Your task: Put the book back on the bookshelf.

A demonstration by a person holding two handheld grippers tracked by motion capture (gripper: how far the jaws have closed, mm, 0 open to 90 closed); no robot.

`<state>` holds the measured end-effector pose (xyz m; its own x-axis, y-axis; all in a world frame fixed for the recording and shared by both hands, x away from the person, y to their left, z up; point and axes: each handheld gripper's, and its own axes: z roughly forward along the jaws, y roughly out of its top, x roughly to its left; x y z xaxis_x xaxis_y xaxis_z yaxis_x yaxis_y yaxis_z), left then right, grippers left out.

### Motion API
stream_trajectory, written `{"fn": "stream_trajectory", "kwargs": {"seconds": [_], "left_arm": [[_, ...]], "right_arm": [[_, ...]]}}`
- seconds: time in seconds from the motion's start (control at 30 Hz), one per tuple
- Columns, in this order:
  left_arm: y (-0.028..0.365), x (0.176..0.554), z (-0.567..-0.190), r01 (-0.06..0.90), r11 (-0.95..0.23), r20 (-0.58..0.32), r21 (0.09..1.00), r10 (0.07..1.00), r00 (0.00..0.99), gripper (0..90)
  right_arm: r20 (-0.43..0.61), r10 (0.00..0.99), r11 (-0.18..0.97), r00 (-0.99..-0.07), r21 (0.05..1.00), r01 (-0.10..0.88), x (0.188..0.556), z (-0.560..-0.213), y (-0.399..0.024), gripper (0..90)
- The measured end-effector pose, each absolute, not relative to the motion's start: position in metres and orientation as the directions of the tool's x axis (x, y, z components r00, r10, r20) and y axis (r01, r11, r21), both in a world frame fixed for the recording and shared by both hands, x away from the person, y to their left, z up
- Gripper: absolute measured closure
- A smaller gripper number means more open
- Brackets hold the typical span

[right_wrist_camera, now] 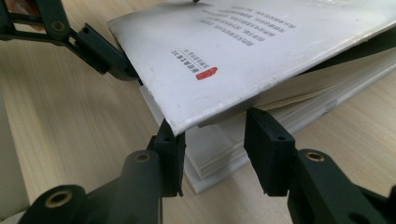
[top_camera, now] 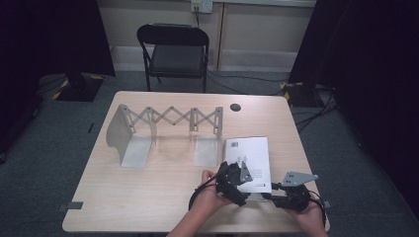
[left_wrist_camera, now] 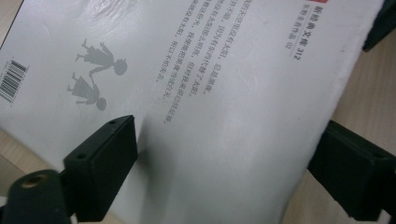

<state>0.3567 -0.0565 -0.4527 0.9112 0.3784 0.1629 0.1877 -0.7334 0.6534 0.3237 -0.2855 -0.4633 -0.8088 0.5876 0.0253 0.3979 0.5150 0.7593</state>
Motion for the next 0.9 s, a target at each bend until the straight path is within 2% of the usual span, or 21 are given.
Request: {"fn": "stream_trajectory", "kwargs": {"seconds": [0.2,0.7,0.9], "left_arm": [[-0.068,0.357,-0.459,0.187,-0.745,0.206,0.64,0.401,0.893,0.0],[-0.077,0.356,-0.463,0.165,-0.752,0.26,0.638,0.412,0.874,0.0],[-0.076,0.356,-0.461,0.171,-0.753,0.251,0.635,0.41,0.877,0.0]], "right_arm": [[0.027,0.587,0.515,-0.809,0.758,0.4,0.324,-0.463,-0.286,59.2],[0.053,0.592,0.508,-0.804,0.75,0.424,0.325,-0.464,-0.286,60.4],[0.052,0.594,0.51,-0.803,0.748,0.426,0.325,-0.463,-0.286,60.5]]}}
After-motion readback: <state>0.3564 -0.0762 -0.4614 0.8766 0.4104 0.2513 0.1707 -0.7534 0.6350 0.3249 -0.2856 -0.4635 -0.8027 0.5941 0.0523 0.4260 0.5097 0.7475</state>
